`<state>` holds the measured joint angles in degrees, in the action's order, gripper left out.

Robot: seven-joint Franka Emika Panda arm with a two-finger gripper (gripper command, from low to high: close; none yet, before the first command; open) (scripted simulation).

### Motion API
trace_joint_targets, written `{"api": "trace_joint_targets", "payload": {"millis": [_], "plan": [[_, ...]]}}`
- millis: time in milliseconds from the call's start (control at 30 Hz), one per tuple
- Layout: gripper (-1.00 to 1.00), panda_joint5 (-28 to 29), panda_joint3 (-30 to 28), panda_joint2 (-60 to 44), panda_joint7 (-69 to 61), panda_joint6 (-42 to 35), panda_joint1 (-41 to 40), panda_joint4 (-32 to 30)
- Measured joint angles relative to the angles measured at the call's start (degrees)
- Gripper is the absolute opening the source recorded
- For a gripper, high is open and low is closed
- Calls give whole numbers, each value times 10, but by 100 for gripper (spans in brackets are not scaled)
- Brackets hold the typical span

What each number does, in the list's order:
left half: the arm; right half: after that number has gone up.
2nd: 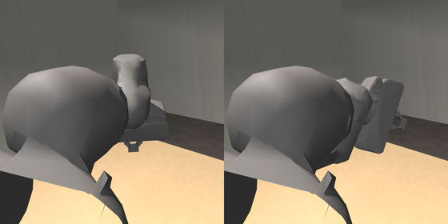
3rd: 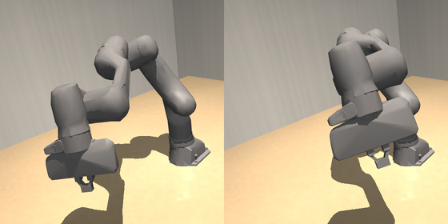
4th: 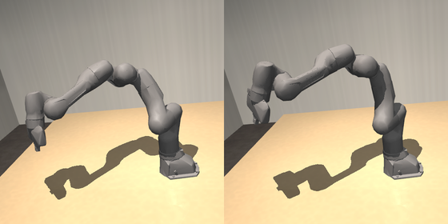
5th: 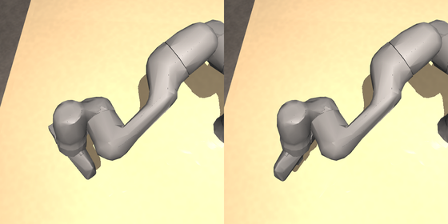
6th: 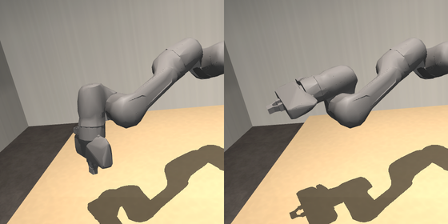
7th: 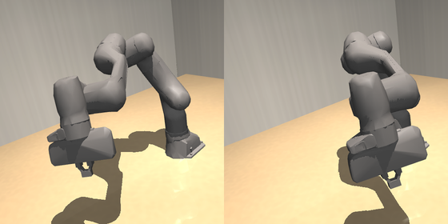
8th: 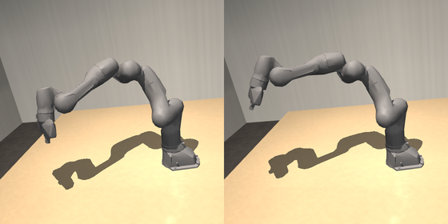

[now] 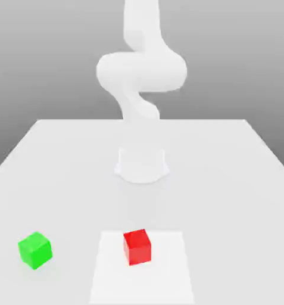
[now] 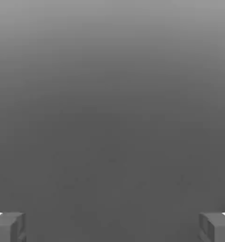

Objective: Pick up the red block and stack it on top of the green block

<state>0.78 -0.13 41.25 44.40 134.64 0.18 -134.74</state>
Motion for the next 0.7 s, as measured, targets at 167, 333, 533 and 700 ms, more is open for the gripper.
{"api": "trace_joint_targets", "payload": {"millis": [167, 333, 533, 700], "plan": [[0, 16, -8, -110, -35, 67, 4, -67], [0, 24, -20, -217, -75, 132, 10, -133], [0, 14, -35, -342, -136, 210, 18, -210], [0, -21, -31, -446, -189, 283, 19, -245]]}}
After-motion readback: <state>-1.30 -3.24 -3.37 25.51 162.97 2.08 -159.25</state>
